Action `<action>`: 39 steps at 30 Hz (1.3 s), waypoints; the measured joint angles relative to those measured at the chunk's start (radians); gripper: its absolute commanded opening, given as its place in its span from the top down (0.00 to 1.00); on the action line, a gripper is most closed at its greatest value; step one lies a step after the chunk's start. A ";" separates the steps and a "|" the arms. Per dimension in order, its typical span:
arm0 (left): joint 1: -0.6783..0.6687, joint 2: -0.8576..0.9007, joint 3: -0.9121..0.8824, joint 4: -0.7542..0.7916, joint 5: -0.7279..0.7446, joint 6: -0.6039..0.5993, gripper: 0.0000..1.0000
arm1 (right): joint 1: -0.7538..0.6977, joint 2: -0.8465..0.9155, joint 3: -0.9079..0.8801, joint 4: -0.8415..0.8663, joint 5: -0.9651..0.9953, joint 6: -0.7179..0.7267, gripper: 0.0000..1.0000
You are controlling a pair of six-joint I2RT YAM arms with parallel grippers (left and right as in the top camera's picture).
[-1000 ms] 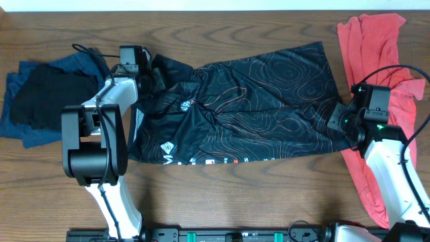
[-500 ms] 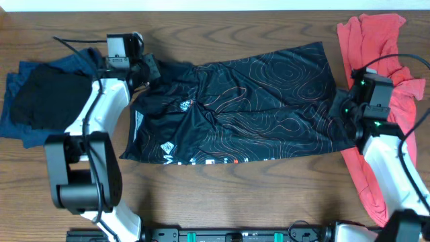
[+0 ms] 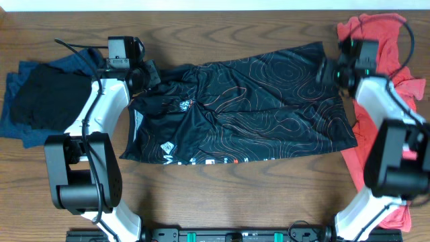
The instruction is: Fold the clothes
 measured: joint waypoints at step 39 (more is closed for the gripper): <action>0.000 0.000 0.000 -0.024 0.000 0.000 0.94 | 0.086 0.487 0.550 -0.040 0.197 0.010 0.35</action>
